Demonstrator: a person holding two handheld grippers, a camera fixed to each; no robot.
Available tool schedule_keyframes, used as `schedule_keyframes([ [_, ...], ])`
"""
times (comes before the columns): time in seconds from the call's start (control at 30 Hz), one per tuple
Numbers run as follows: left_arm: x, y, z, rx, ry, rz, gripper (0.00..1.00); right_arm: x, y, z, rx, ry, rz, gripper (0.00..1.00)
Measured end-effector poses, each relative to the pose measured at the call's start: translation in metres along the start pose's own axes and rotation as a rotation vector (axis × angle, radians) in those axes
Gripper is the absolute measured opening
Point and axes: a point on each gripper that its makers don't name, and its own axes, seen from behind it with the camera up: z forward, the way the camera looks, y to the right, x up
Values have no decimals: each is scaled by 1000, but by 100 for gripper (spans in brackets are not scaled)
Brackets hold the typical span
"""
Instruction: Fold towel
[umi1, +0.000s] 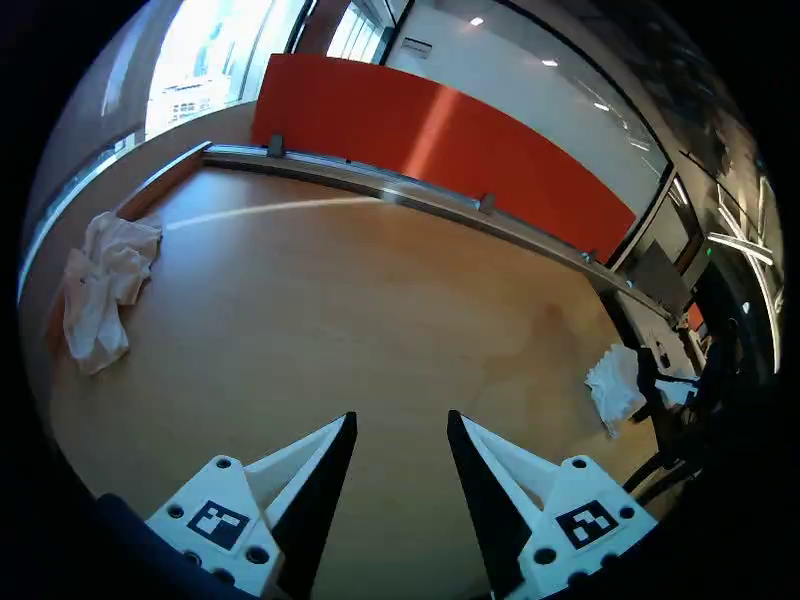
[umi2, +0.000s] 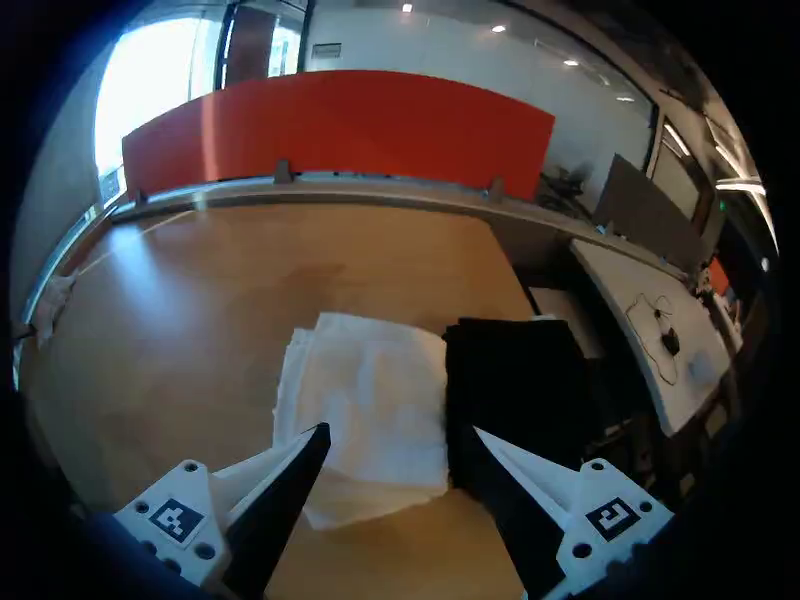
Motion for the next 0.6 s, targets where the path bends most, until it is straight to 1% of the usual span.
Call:
schedule_keyframes([
  [0.27, 14, -3, 1, 4, 34, 24, 66, 25, -14, -4, 8, 89, 22, 100],
  [0.47, 28, -6, 3, 13, 73, 45, 66, 49, -31, -10, 25, 191, 29, 100],
  [0.6, 40, -7, 4, 19, 113, 58, 66, 65, -42, -14, 32, 254, 36, 100],
])
